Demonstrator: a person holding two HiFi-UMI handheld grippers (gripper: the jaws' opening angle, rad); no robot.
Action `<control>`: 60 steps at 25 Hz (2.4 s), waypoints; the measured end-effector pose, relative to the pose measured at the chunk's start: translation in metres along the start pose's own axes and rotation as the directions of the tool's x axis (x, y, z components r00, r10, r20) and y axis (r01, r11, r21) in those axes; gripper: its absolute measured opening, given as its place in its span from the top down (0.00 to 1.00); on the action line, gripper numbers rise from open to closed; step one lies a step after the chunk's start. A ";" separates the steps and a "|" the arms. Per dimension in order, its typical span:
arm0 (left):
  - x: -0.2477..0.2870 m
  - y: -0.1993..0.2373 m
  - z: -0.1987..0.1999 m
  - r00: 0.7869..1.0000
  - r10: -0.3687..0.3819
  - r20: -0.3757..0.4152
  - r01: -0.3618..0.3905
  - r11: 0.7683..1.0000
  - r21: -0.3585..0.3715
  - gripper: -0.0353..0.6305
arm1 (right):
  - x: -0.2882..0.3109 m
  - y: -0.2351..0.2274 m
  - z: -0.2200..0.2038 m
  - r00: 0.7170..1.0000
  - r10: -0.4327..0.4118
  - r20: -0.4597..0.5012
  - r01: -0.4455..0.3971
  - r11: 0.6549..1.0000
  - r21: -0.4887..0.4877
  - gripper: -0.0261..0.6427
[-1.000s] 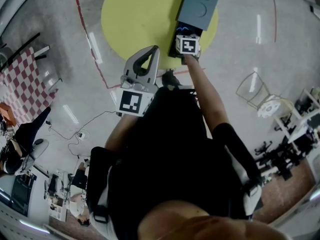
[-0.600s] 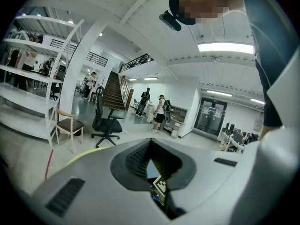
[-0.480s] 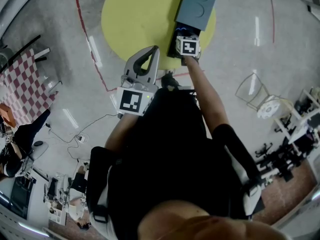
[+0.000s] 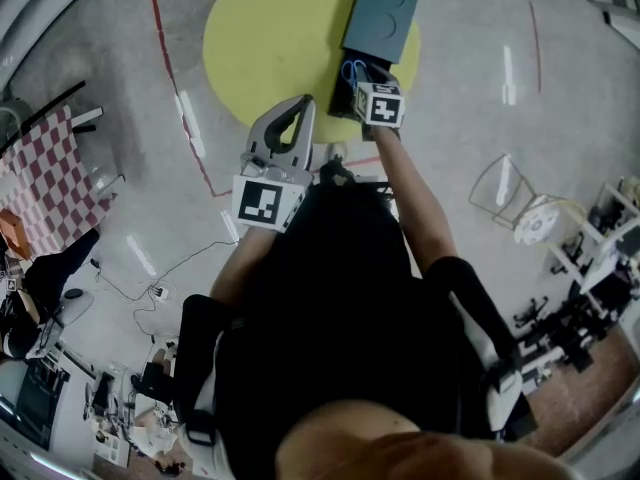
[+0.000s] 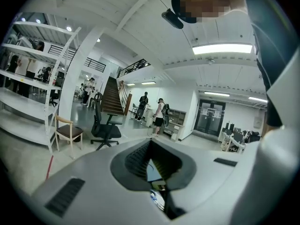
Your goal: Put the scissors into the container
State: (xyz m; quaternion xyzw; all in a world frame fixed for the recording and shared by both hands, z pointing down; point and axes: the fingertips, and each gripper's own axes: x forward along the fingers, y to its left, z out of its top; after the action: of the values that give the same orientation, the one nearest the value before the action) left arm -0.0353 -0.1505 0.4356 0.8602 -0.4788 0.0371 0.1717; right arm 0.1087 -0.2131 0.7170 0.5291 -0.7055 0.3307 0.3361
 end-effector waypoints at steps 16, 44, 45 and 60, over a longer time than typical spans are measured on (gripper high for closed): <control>-0.037 -0.018 -0.002 0.999 0.030 0.029 -0.032 0.997 0.072 0.97 | -0.129 0.029 0.039 0.952 0.098 0.291 -0.105 0.994 0.010 0.95; -0.052 -0.055 0.000 0.998 -0.001 0.064 -0.005 0.997 0.082 0.97 | -0.290 0.055 0.040 0.812 0.201 0.548 -0.184 0.979 -0.086 0.96; -0.052 -0.056 0.000 0.998 -0.003 0.061 -0.003 0.996 0.085 0.97 | -0.290 0.055 0.039 0.812 0.202 0.548 -0.185 0.979 -0.087 0.96; -0.052 -0.057 0.002 0.997 -0.001 0.071 -0.004 0.998 0.070 0.97 | -0.289 0.057 0.035 0.819 0.204 0.536 -0.190 0.978 -0.083 0.96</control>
State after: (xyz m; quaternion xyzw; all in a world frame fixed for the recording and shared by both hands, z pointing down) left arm -0.0153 -0.0818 0.4070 0.8659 -0.4839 0.0231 0.1243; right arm 0.1109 -0.0777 0.4530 0.5207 -0.8267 0.1916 0.0938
